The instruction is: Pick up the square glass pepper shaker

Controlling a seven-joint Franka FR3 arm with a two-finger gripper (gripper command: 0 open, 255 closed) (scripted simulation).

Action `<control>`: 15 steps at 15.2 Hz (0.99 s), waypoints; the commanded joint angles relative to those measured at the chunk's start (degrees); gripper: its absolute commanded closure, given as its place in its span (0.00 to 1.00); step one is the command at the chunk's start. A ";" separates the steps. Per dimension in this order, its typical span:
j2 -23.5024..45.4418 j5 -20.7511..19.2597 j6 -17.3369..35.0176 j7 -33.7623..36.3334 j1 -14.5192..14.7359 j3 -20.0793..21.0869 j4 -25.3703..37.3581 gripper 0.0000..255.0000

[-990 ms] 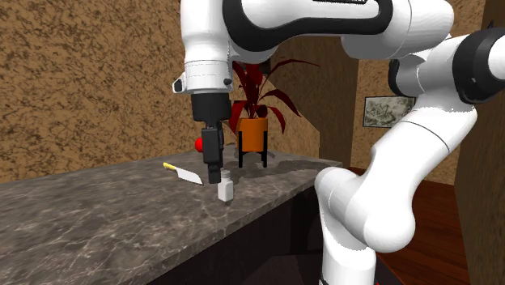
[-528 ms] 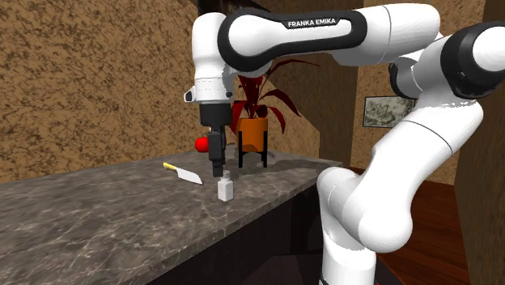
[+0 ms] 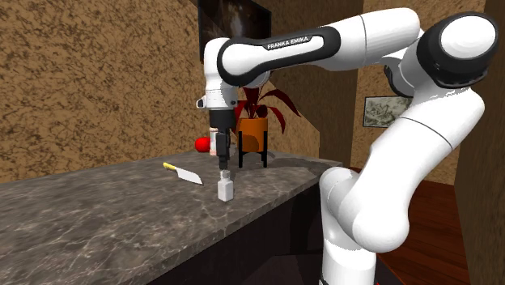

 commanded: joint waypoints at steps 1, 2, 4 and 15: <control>2.11 -1.38 1.94 -2.53 -0.83 -2.88 0.76 0.00; 3.08 -1.85 2.60 -3.63 -1.14 -4.12 1.33 0.00; 3.15 -2.10 4.14 -3.54 -1.24 -4.42 -0.14 0.00; 3.65 -2.84 8.53 -3.32 -1.50 -5.35 -4.03 1.00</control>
